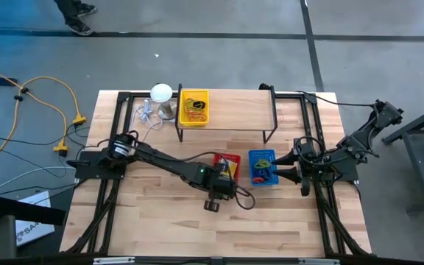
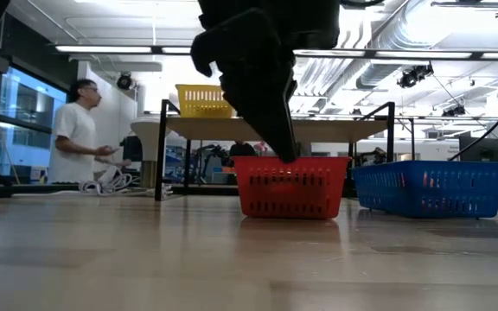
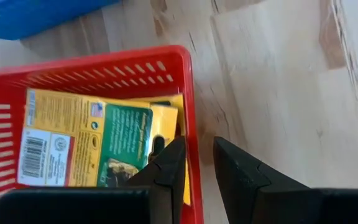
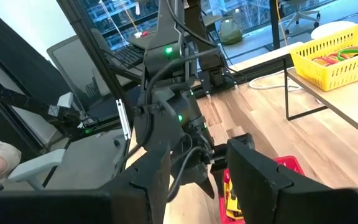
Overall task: Pick & Place Office Desk Supplies
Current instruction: Put the red bin with the crayon boxes on the shelf
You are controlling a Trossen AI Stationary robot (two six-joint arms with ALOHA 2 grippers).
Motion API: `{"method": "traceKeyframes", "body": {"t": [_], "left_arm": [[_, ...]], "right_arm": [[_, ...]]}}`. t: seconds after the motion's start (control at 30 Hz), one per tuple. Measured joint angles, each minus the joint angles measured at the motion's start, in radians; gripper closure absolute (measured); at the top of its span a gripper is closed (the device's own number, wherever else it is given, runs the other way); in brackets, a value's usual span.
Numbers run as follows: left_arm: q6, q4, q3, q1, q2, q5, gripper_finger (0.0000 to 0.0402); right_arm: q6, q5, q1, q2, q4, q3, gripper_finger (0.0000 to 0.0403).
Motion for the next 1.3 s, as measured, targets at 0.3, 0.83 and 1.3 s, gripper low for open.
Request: {"method": "traceKeyframes", "body": {"t": [0.3, 0.83, 1.3], "left_arm": [[-0.007, -0.025, 0.0, 0.0, 0.016, 0.027, 0.0325], [-0.016, -0.047, 0.0, 0.034, 0.059, 0.106, 0.0325], [-0.018, -0.045, 0.0, 0.037, 0.064, 0.105, 0.0325]], "right_arm": [[0.0, 0.0, 0.0, 0.0, 0.0, 0.0, 0.0256], [0.0, 0.0, 0.0, 0.0, 0.0, 0.0, 0.0256], [0.0, 0.0, 0.0, 0.0, 0.0, 0.0, 0.0256]]}}
